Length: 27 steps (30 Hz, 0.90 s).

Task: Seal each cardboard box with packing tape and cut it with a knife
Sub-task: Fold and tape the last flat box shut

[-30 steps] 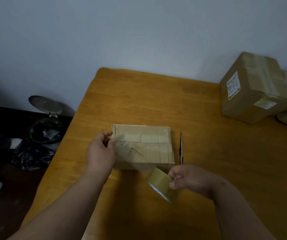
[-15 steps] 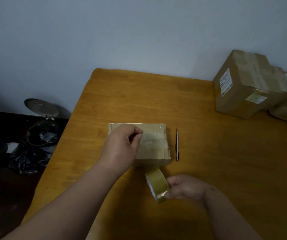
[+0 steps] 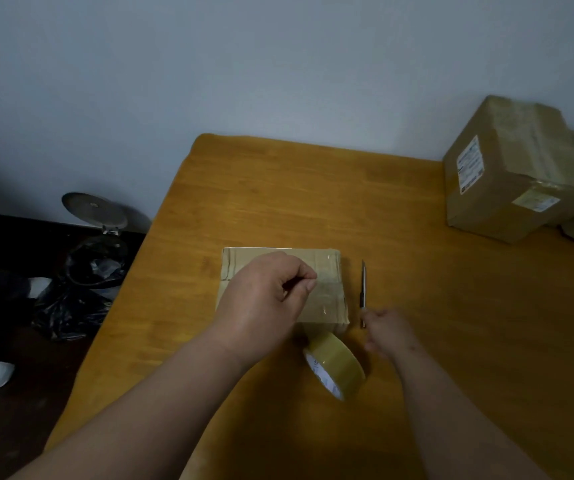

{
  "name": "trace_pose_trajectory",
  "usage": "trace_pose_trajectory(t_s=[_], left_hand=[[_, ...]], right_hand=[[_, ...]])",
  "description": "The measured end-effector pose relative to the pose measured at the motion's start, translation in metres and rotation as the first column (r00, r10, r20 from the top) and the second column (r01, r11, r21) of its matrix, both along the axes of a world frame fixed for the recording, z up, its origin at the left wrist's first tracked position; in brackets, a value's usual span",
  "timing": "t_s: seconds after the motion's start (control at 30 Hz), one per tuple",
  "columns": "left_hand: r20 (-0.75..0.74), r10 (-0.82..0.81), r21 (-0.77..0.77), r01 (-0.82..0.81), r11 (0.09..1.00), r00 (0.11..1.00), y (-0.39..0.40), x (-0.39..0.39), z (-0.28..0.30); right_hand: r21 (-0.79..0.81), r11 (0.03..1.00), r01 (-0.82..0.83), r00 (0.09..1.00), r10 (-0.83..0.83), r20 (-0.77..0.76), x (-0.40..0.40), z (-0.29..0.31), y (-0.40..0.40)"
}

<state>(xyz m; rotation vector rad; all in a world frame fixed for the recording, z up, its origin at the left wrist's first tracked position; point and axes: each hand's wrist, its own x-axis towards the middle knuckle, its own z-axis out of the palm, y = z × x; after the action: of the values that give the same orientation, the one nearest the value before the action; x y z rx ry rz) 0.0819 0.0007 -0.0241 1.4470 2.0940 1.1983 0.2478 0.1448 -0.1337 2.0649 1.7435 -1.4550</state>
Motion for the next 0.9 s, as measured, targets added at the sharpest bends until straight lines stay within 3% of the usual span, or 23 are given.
trace_pose_trajectory(t_s=[0.07,0.2,0.43,0.53,0.6,0.67,0.8,0.9], left_hand=[[-0.004,-0.002,-0.003,0.002,1.000,1.000,0.000,-0.001,0.000],[0.030,0.018,-0.022,-0.017,1.000,0.999,0.000,-0.002,0.000],[0.209,0.113,-0.077,-0.099,0.992,0.971,0.002,-0.004,-0.001],[0.251,0.152,-0.099,-0.131,0.987,0.956,0.005,-0.005,0.000],[0.267,0.162,-0.116,-0.136,0.984,0.950,0.008,-0.005,0.001],[0.258,0.174,-0.128,-0.145,0.981,0.950,0.009,-0.006,0.001],[0.243,0.206,-0.151,-0.172,0.973,0.948,0.008,-0.006,0.001],[0.269,0.239,-0.168,-0.199,0.966,0.933,0.005,-0.006,0.000]], right_hand=[[0.168,0.986,-0.016,0.998,0.005,0.065,-0.005,-0.011,0.003],[0.260,0.961,-0.091,0.986,0.050,0.160,-0.009,-0.026,0.002],[0.180,0.959,-0.217,0.961,0.177,0.212,-0.003,-0.029,0.017],[0.090,0.995,-0.033,0.998,0.036,-0.041,0.013,-0.019,0.014],[-0.060,0.990,0.125,0.944,-0.137,-0.300,0.026,-0.008,0.008],[-0.174,0.966,0.189,0.861,-0.249,-0.444,0.039,0.006,0.003],[-0.348,0.916,0.202,0.707,-0.382,-0.595,0.056,0.034,-0.008],[-0.408,0.907,0.101,0.698,-0.357,-0.621,0.060,0.054,-0.023]])
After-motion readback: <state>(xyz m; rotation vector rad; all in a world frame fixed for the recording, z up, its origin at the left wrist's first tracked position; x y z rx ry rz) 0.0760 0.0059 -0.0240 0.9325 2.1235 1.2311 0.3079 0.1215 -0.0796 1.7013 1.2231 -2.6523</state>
